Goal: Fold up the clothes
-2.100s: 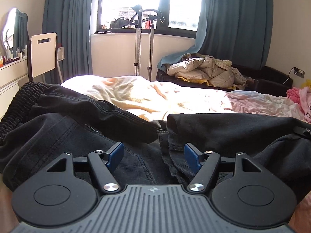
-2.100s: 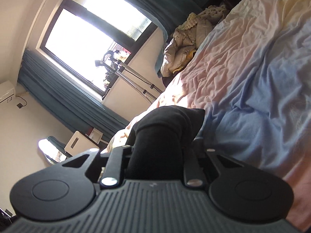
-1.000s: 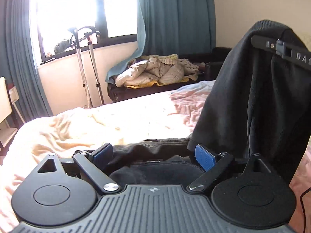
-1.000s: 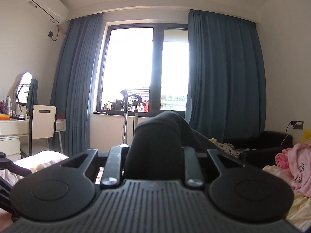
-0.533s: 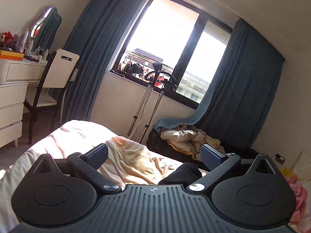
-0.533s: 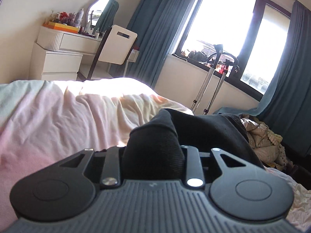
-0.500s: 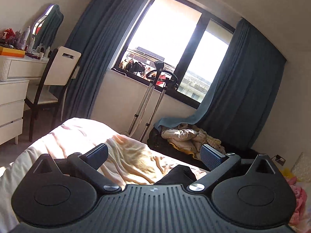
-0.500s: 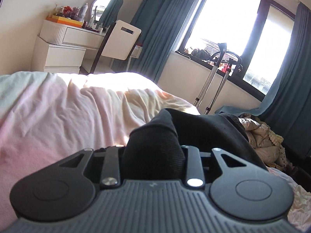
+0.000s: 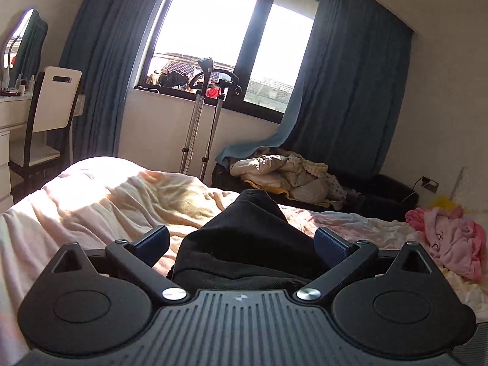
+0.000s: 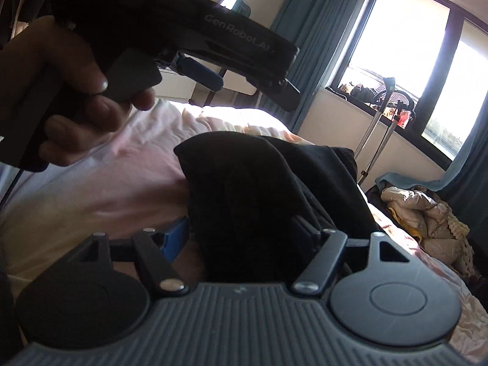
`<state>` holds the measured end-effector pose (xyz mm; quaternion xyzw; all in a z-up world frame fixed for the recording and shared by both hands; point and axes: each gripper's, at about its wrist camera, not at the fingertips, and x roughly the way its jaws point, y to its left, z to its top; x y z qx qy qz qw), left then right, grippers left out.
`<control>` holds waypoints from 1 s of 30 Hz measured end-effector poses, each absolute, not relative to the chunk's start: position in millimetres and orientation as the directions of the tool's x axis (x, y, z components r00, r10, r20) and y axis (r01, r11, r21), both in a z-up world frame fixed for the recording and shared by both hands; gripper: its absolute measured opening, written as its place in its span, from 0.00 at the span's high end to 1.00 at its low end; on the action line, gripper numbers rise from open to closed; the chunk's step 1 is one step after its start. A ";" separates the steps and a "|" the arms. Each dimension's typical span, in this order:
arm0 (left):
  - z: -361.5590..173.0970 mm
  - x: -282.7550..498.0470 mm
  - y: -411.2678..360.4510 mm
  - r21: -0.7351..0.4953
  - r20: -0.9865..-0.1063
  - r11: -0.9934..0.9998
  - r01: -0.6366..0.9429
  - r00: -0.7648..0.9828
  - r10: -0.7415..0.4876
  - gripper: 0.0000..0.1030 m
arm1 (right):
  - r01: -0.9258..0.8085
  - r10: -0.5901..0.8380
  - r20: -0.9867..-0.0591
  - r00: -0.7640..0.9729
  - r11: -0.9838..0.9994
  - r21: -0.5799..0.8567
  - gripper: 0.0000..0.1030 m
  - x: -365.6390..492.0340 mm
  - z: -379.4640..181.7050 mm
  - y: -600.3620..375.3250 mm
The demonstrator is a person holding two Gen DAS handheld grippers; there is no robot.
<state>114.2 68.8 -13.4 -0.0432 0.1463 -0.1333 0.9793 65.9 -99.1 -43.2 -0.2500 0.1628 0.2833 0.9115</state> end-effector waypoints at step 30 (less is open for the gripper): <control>-45.3 151.8 68.2 -0.157 -0.398 0.987 0.010 0.915 -0.073 0.57 | -0.277 0.228 -0.342 0.912 0.956 -0.100 0.64 96.4 -73.5 -192.0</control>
